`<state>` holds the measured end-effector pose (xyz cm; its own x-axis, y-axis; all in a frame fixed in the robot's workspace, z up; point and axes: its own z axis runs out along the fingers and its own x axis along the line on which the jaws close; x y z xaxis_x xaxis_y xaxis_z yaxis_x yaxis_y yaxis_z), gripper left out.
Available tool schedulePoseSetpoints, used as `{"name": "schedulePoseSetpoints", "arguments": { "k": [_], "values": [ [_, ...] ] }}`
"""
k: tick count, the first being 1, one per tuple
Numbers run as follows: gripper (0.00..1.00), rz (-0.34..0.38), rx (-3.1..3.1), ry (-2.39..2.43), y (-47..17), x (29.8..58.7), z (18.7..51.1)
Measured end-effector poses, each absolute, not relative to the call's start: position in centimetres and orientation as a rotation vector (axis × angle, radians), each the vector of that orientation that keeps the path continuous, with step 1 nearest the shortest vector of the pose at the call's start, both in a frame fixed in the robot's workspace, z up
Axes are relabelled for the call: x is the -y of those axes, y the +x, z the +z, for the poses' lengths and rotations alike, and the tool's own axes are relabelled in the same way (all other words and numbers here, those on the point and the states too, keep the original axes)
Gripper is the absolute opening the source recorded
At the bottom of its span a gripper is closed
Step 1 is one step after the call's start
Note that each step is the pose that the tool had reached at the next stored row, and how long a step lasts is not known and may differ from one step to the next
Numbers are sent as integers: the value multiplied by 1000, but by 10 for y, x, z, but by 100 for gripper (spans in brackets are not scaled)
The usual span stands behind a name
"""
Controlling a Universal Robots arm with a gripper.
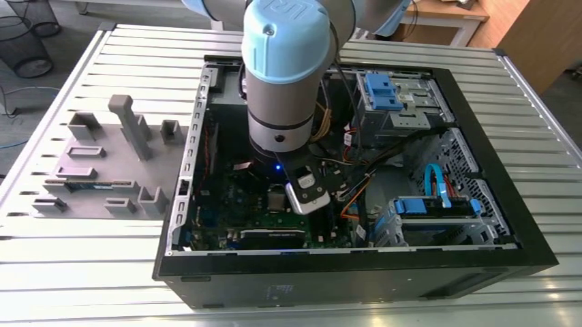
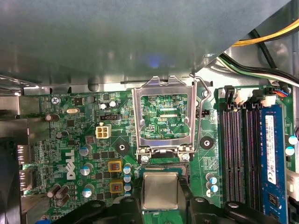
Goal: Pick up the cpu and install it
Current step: 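Place the cpu into insertion slot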
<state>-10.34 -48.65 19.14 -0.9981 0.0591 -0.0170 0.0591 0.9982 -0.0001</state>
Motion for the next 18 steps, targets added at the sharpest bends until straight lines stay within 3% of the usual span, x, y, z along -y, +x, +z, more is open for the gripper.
{"name": "schedulePoseSetpoints", "arguments": {
  "k": [18],
  "values": [
    [39, 0, -3123, 92, -103, 486, 198]
  ]
}}
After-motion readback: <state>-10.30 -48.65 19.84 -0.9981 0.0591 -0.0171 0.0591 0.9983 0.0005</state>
